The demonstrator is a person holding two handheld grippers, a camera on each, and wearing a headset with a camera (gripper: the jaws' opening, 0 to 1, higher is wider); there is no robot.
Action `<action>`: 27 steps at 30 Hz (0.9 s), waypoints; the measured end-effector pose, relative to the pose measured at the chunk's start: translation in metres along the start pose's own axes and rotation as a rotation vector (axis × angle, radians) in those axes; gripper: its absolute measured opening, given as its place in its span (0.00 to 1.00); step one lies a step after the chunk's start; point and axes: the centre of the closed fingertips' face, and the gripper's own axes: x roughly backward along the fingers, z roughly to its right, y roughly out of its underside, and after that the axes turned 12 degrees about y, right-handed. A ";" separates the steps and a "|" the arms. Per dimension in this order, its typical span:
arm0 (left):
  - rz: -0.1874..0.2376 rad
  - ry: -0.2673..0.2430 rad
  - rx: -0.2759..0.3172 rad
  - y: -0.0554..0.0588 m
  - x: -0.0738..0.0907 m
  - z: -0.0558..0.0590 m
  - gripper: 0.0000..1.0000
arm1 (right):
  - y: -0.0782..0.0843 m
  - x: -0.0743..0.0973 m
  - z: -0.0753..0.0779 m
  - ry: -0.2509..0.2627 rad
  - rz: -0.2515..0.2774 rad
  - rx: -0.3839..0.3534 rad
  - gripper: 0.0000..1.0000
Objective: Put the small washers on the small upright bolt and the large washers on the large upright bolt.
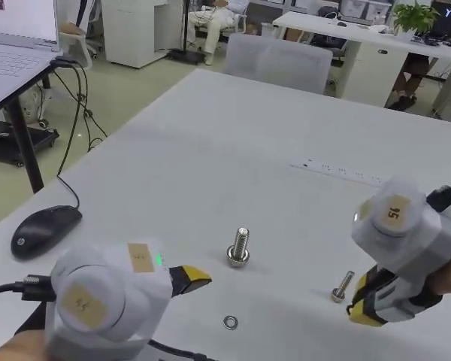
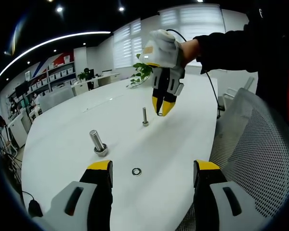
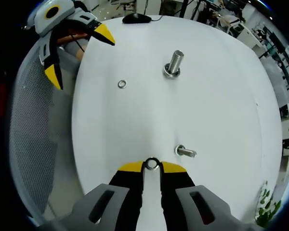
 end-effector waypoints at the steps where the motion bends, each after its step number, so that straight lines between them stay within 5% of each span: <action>1: 0.000 0.000 0.000 0.000 0.000 0.000 0.67 | 0.000 0.002 0.004 0.007 0.001 -0.004 0.13; 14: -0.006 -0.007 0.005 0.002 0.001 -0.001 0.67 | -0.005 0.010 0.035 0.066 0.015 -0.015 0.13; 27: -0.014 -0.007 0.016 0.004 0.000 -0.003 0.67 | -0.015 0.000 0.043 0.070 0.021 0.005 0.13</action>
